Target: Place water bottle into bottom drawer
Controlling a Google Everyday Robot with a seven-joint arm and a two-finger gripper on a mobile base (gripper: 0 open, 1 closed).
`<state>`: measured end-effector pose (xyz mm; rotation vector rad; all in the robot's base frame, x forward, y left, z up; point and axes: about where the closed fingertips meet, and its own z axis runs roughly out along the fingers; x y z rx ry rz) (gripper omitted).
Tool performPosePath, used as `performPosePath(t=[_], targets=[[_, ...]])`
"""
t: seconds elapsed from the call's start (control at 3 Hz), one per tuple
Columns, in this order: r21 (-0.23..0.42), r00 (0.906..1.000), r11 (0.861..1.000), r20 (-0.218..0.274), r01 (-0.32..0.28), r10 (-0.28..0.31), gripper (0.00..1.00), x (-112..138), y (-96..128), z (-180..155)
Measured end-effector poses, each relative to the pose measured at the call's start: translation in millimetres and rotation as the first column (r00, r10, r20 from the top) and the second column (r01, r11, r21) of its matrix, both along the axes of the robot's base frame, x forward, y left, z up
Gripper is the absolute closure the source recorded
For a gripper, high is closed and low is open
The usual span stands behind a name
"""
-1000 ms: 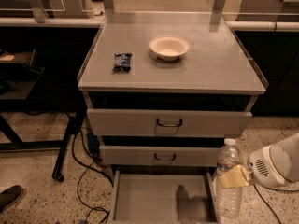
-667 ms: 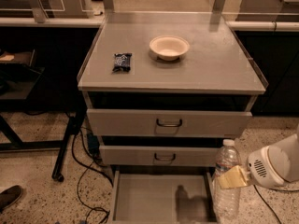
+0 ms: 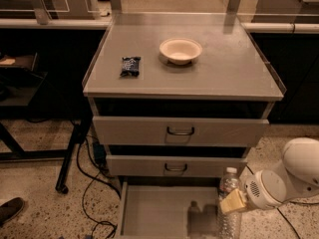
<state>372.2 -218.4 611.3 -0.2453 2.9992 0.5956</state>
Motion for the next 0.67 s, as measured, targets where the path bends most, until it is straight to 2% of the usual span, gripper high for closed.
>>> performPosePath(t=[0.33, 0.67], targets=[[0.001, 1.0, 1.0, -0.006, 0.002, -0.002, 1.0, 0.5, 1.0, -4.4], [0.007, 0.9977, 1.0, -0.066, 0.017, -0.017, 1.0, 6.0, 10.3, -47.3]])
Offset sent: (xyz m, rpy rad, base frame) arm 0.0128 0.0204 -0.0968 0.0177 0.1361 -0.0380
